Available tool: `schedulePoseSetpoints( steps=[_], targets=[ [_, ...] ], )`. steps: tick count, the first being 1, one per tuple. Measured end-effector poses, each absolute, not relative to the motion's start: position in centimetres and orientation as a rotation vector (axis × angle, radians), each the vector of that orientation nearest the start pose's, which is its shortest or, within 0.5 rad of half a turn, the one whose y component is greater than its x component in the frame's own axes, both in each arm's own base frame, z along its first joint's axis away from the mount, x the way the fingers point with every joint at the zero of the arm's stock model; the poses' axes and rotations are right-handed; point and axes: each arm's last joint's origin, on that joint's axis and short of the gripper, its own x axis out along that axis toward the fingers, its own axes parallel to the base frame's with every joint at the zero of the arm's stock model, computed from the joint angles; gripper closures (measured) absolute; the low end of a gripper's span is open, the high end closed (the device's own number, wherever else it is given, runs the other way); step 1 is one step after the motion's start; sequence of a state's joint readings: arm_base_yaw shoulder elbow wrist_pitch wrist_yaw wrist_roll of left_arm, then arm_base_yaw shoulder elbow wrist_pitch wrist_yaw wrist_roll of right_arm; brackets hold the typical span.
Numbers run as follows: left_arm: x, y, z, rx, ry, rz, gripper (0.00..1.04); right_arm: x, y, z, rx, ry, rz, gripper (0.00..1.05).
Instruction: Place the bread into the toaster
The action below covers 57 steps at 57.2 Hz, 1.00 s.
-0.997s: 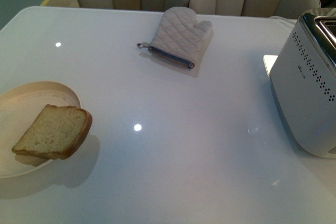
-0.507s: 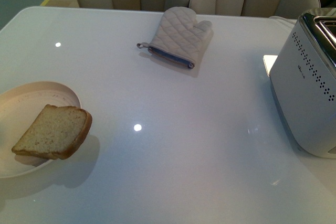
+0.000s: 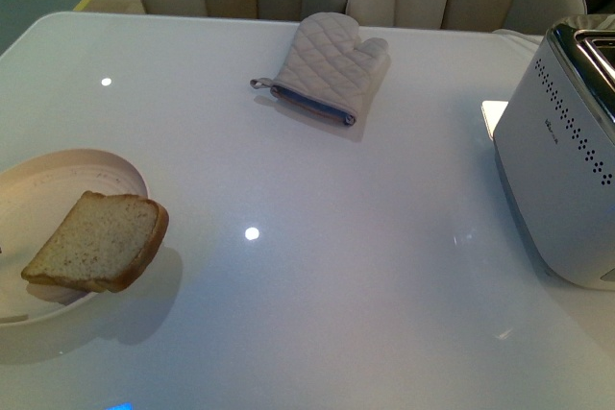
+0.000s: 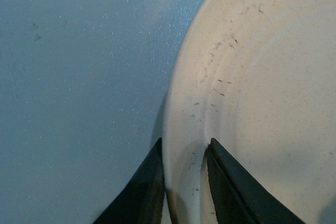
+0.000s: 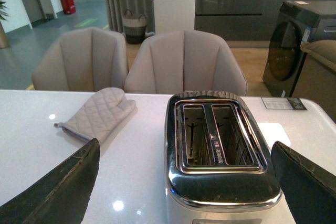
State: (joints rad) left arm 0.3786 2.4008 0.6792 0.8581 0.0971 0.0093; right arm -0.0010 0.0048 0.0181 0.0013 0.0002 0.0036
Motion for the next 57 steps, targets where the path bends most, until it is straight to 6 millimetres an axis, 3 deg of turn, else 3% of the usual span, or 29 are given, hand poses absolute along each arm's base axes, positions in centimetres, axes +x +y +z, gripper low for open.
schedulePoseSetpoints(
  steps=[8, 24, 36, 57],
  targets=[
    [28.3, 10.8, -4.2, -0.223, 0.818, 0.256, 0.99, 9.7, 0.0, 16.9, 0.004, -0.015, -0.001, 0.09],
    [27.8, 9.6, -4.4, -0.272, 0.817, 0.246, 1.0, 9.7, 0.0, 16.9, 0.004, -0.015, -0.001, 0.09],
    [27.4, 6.8, -4.6, -0.336, 0.84, 0.252, 1.0, 9.7, 0.0, 16.9, 0.004, -0.015, -0.001, 0.09],
    [27.7, 0.2, -4.2, -0.348, 0.939, 0.186, 1.01, 9.7, 0.0, 16.9, 0.004, -0.015, -0.001, 0.09]
  ],
)
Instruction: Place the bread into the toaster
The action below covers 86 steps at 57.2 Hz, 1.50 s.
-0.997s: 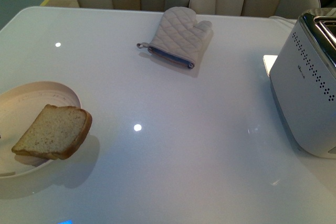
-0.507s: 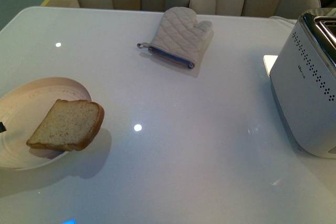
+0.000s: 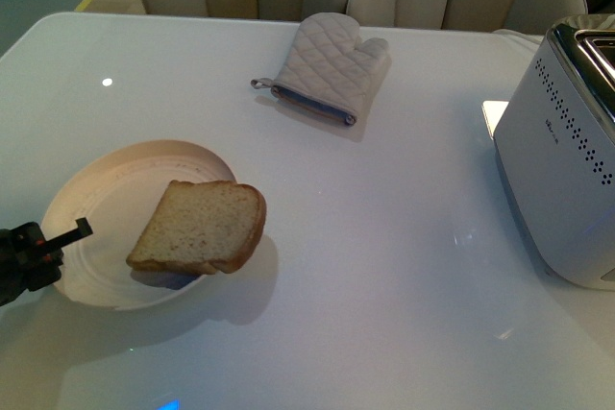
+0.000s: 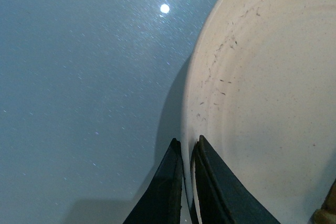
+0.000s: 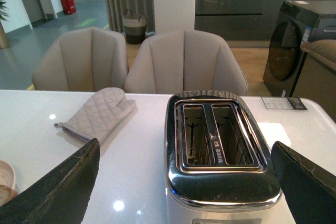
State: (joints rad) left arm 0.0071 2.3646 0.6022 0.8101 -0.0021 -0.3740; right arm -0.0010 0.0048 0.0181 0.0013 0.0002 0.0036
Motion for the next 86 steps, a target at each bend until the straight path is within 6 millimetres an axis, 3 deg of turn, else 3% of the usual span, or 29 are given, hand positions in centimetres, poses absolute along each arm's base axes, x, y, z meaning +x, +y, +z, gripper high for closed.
schedulePoseSetpoints(
  steps=[16, 39, 64, 74, 86],
  targets=[
    [27.9, -3.0, -3.9, -0.397, 1.016, 0.201, 1.01, 9.7, 0.0, 16.9, 0.004, -0.015, -0.001, 0.09],
    [27.6, -9.1, -4.1, -0.475, 1.029, 0.177, 1.01, 9.7, 0.0, 16.9, 0.004, -0.015, -0.001, 0.09],
    [27.4, -11.1, -4.0, -0.454, 1.028, 0.131, 1.01, 9.7, 0.0, 16.9, 0.004, -0.015, -0.001, 0.09],
    [26.7, -10.8, -3.9, -0.451, 1.056, 0.095, 0.7, 9.7, 0.0, 16.9, 0.004, -0.015, -0.001, 0.09],
    [25.9, -7.7, -2.2, -0.499, 1.011, 0.136, 0.36, 9.7, 0.0, 16.9, 0.004, -0.015, -0.001, 0.09]
  ],
)
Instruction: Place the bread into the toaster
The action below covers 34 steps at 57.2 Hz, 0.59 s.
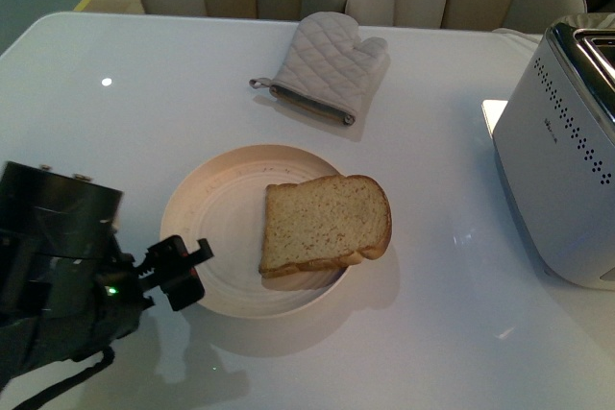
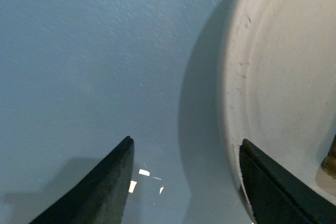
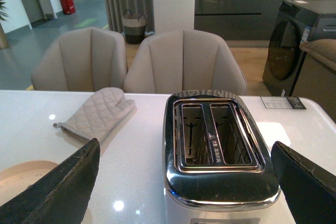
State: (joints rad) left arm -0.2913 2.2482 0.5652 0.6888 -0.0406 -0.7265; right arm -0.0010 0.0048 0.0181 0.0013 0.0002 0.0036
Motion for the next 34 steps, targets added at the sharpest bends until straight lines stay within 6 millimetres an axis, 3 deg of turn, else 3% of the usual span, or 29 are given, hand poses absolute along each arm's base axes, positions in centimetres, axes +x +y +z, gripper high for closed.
schedulePoseSetpoints(
  steps=[12, 27, 34],
  targets=[
    [25.7, -4.5, 1.5, -0.594, 0.879, 0.138, 0.06, 9.7, 0.0, 16.9, 0.004, -0.015, -0.001, 0.09],
    [23.6, -1.3, 5.9, -0.674, 0.73, 0.126, 0.07, 9.7, 0.0, 16.9, 0.004, -0.015, -0.001, 0.09],
    [21.2, 0.5, 8.9, -0.733, 0.608, 0.091, 0.07, 9.7, 0.0, 16.9, 0.004, -0.015, -0.001, 0.09]
  ],
)
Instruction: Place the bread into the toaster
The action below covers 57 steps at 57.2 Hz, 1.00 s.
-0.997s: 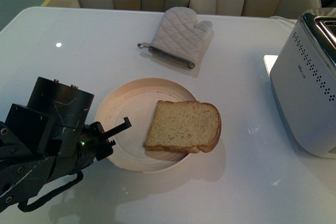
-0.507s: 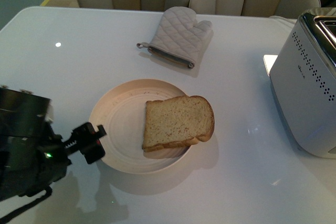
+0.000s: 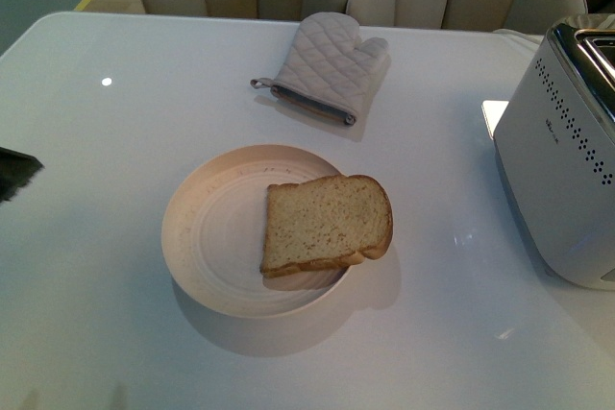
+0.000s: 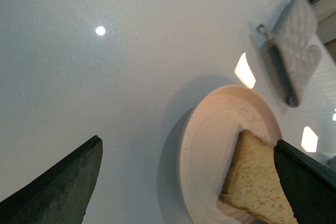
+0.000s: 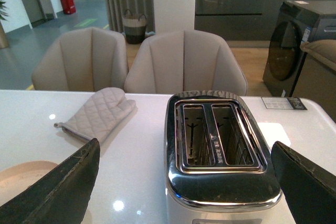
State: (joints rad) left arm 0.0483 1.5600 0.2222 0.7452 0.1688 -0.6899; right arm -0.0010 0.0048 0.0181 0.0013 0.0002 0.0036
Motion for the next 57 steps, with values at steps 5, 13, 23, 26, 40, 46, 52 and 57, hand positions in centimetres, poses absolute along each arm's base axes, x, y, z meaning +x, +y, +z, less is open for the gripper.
schedulePoseSetpoints(
  steps=[5, 13, 23, 26, 40, 46, 52, 57],
  targets=[
    [19.0, 1.2, 10.9, -0.765, 0.519, 0.059, 0.07, 9.7, 0.0, 16.9, 0.004, -0.015, -0.001, 0.09],
    [18.4, 1.3, 12.3, -0.763, 0.434, 0.025, 0.07, 9.7, 0.0, 16.9, 0.004, -0.015, -0.001, 0.09],
    [18.1, 1.2, 11.6, -0.644, 0.362, 0.041, 0.19, 9.7, 0.0, 16.9, 0.004, -0.015, -0.001, 0.09],
    [17.3, 0.9, 10.9, -0.496, 0.295, 0.062, 0.32, 9.7, 0.0, 16.9, 0.004, -0.015, -0.001, 0.09],
    [16.2, 0.0, 15.0, -0.066, -0.016, 0.002, 0.79, 9.7, 0.0, 16.9, 0.003, -0.014, -0.001, 0.09],
    [15.4, 0.0, 15.7, -0.032, -0.02, 0.001, 1.0, 9.7, 0.0, 16.9, 0.003, -0.014, -0.001, 0.09],
    [14.7, 0.0, 16.3, -0.023, -0.028, 0.003, 1.02, 9.7, 0.0, 16.9, 0.003, -0.014, -0.001, 0.09],
    [14.2, 0.0, 16.5, -0.02, -0.027, 0.002, 1.02, 9.7, 0.0, 16.9, 0.003, -0.014, -0.001, 0.09]
  ],
)
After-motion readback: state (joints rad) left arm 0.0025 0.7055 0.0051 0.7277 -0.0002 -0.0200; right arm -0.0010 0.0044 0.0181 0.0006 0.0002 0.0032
